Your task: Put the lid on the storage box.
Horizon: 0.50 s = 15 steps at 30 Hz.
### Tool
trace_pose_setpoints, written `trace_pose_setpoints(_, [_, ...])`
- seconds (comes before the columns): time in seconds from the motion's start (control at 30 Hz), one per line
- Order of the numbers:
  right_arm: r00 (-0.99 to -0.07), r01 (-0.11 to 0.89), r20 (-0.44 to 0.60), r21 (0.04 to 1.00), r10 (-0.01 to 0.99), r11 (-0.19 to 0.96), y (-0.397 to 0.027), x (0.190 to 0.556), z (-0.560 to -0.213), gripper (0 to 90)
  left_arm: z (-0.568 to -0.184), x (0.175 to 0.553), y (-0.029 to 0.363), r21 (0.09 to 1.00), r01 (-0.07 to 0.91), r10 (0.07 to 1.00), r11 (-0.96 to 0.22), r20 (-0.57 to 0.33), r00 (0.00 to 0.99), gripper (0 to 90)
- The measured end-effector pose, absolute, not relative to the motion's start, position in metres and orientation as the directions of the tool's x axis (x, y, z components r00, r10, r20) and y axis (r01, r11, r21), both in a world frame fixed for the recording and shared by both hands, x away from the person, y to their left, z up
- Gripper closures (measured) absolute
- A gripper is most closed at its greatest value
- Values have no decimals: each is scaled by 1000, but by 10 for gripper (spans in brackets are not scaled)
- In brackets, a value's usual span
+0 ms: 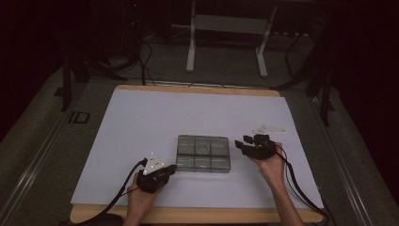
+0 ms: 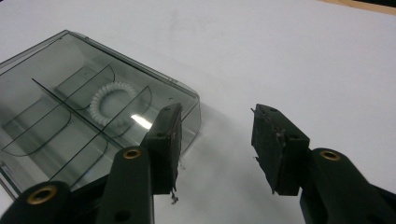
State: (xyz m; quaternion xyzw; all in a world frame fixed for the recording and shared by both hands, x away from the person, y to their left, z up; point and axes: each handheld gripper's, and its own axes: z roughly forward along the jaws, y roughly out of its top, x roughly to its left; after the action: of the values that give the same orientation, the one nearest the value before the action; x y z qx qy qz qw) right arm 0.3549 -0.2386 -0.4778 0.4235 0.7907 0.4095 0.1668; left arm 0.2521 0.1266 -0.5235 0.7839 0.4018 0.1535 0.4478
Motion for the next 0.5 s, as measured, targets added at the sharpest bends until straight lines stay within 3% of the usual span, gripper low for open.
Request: trace_pose_setpoints(0.5, [-589, 535, 86, 786, 803, 309, -236, 356, -479, 528, -524, 252, 126, 826, 493, 765, -271, -126, 631, 865])
